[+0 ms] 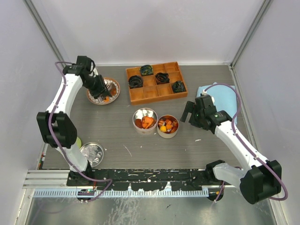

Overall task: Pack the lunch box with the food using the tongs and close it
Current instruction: Place the fake food in the packing box.

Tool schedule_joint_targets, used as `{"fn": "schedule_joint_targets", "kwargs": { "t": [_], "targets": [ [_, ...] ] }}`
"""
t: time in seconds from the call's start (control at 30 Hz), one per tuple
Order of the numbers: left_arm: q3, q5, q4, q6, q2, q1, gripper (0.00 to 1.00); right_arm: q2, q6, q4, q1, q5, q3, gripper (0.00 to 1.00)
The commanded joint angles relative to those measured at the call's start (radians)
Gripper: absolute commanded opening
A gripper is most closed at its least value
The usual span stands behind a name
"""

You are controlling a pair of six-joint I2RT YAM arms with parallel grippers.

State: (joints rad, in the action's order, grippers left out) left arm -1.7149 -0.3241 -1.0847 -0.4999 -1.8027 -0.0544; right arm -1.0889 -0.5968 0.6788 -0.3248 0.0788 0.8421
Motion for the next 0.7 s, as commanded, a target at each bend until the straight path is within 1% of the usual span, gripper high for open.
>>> {"fn": "schedule_joint_targets", "kwargs": {
  "t": [0.0,0.2,0.33,0.47,0.67],
  "targets": [
    [0.021,-0.058,-0.045,0.08,0.162,-0.105,0.28,-0.002,-0.001,-0.03,0.004,-0.006,0.038,1.0],
    [0.131,-0.095,-0.075,0.111,0.25,-0.309,0.28,-0.001,-0.011,-0.036,0.004,-0.02,0.034,1.0],
    [0.179,-0.06,-0.089,0.121,0.26,-0.427,0.29,0.001,-0.015,-0.042,0.003,-0.027,0.033,1.0],
    [0.181,0.013,-0.136,0.151,0.241,-0.488,0.28,0.002,-0.017,-0.042,0.004,-0.033,0.03,1.0],
    [0.164,0.117,-0.175,0.195,0.212,-0.541,0.3,0.003,-0.017,-0.042,0.004,-0.029,0.027,1.0]
  ]
}}
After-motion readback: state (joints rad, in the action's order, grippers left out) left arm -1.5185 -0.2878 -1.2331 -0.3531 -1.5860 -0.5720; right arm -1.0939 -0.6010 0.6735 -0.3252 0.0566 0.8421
